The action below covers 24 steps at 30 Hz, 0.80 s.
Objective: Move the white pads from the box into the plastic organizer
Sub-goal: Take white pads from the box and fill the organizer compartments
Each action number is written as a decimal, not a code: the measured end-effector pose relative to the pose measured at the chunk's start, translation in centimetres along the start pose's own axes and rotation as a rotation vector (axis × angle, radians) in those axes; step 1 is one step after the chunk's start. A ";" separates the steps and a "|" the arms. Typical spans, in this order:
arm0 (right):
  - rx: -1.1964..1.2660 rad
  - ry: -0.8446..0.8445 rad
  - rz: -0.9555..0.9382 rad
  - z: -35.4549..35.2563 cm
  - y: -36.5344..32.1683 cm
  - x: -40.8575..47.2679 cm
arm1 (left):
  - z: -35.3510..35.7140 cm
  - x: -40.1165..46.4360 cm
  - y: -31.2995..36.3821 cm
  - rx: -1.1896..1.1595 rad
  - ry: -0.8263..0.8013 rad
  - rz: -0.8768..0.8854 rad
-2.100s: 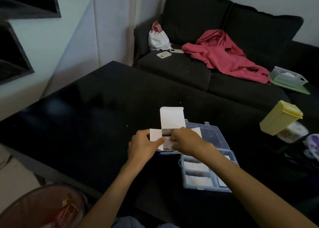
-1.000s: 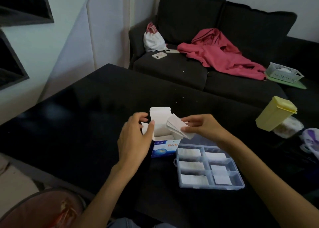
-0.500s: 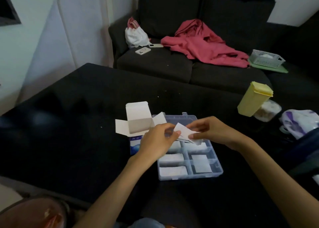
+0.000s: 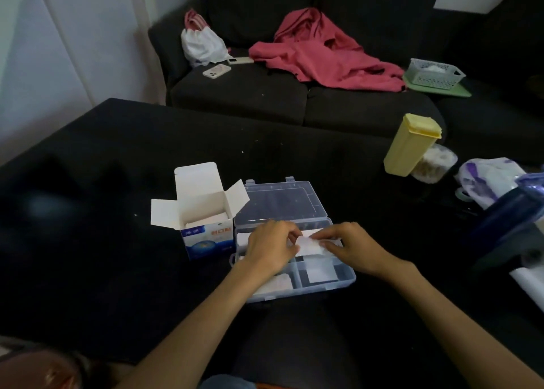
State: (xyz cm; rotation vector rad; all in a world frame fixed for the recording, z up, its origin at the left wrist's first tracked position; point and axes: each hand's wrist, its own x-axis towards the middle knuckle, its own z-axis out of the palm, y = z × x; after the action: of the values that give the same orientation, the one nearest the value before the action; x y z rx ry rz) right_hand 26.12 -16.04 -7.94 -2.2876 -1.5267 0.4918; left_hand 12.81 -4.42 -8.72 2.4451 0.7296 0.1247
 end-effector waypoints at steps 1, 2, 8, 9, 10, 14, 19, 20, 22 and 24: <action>-0.015 -0.004 -0.011 0.3 0.2 0.0 | 0.0 -0.2 0.1 0.046 0.022 0.042; -0.035 -0.011 -0.021 0.5 0.4 0.0 | -0.1 -0.3 0.2 0.103 0.047 0.098; -0.078 -0.117 -0.046 0.3 0.4 1.1 | -0.9 -1.1 1.5 0.429 0.059 0.309; -0.080 -0.137 -0.047 0.3 0.4 1.2 | -0.9 -1.1 1.6 0.474 0.044 0.313; -0.075 -0.152 -0.042 0.2 0.3 1.3 | -0.9 -1.2 1.6 0.510 0.028 0.311; -0.050 -0.199 0.005 -0.1 0.3 1.9 | -0.6 -1.3 1.2 0.641 0.005 0.366; -0.162 -0.219 0.025 -0.5 -0.1 2.5 | 0.4 -1.5 0.6 0.680 0.006 0.417; -0.188 -0.228 0.015 -0.5 -0.2 2.6 | 0.5 -1.6 0.6 0.669 0.009 0.425; -0.251 -0.219 0.007 -0.5 -0.2 2.6 | 0.6 -1.6 0.6 0.640 0.014 0.427; -0.319 -0.186 0.013 -0.5 -0.2 2.6 | 0.4 -1.5 0.6 0.633 0.000 0.411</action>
State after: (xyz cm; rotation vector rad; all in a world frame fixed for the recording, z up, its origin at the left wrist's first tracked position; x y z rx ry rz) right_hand 27.09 -13.60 -7.64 -2.5514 -1.7915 0.5075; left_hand 11.92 -5.84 -8.65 3.1768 0.2706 0.0544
